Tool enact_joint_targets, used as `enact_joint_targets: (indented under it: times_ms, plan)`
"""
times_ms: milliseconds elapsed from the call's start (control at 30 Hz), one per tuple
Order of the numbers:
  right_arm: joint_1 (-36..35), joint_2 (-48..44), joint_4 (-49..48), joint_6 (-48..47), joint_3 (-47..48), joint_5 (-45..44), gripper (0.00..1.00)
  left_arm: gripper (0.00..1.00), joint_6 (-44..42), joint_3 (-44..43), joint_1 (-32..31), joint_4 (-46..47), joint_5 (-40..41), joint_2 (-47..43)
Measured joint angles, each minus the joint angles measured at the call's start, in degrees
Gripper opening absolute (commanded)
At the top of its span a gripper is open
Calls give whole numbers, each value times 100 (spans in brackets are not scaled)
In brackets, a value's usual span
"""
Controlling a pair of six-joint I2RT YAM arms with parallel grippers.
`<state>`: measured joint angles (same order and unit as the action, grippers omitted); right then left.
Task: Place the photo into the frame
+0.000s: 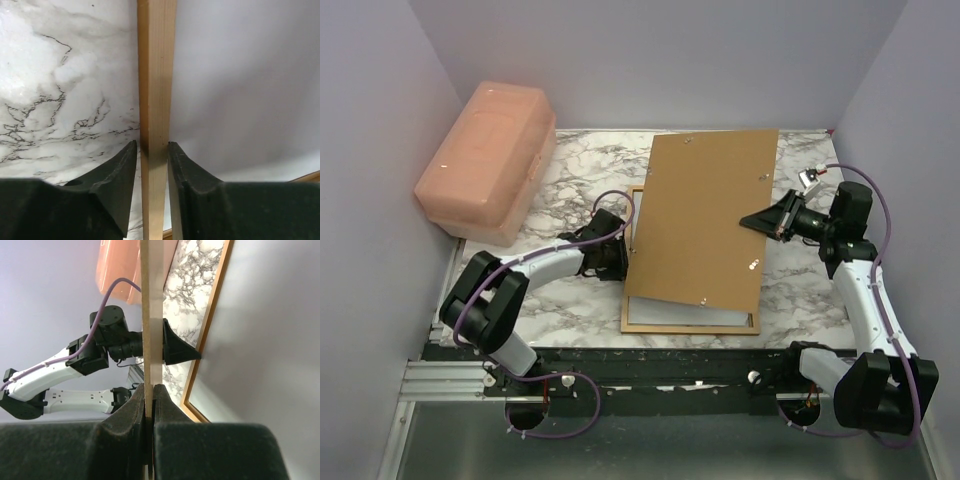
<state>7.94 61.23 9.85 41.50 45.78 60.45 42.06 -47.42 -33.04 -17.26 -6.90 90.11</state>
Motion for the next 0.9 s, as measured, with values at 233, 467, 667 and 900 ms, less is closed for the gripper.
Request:
enact_joint_targets:
  times_ms: [233,467,667,900]
  plan:
    - [-7,26,13,2,-2,96,1,24,85,133,-59,-149,310,-190]
    - [-11,63,13,-4,-111,188,1,30,85,393,61,-520,623,-608]
    - [-11,105,-39,22,-358,315,1,65,-68,597,258,-1034,752,-1147]
    - [-11,103,-870,636,-922,581,1,72,-308,46,264,-1700,848,-2031]
